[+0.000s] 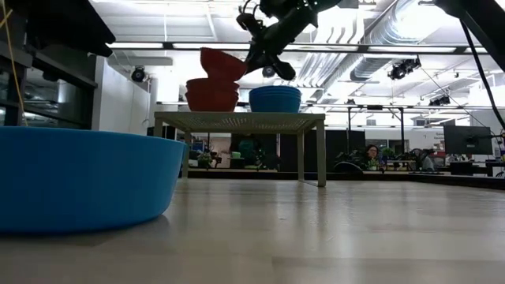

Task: Pick & Place Mini bowls
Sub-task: Stack the white and red bowl on top of the stacked white and red bowls on the shelf

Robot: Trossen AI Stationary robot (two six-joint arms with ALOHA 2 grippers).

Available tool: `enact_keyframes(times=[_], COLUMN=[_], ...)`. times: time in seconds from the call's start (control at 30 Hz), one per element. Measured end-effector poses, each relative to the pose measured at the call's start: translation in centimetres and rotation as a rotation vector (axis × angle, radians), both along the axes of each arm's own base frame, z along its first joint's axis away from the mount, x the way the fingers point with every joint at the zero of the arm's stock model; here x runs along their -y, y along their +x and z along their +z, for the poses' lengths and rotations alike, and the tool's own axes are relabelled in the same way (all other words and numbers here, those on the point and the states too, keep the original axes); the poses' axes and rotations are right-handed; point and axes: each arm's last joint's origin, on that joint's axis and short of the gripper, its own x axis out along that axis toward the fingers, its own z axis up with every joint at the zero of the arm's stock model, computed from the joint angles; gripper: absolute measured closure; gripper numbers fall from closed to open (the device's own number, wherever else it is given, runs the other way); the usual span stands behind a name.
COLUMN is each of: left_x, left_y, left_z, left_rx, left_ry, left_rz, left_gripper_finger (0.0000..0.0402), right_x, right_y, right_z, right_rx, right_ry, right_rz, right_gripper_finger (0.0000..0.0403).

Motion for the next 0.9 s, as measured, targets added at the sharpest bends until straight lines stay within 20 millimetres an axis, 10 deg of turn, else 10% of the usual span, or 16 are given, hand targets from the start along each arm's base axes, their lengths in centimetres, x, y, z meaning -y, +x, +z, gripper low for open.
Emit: enact_keyframes(times=[0.9], left_x=[0.0], left_y=[0.0], left_z=[0.0], left_rx=[-0.004], left_ry=[-0.007], left_rz=[-0.004], left_gripper_finger=[0.0250], right_x=[-1.5], right_y=[2.6], right_z=[-1.8], right_rx=[-0.025], right_ry=[-0.060], right_rz=[-0.005], right_gripper_finger=[0.0403])
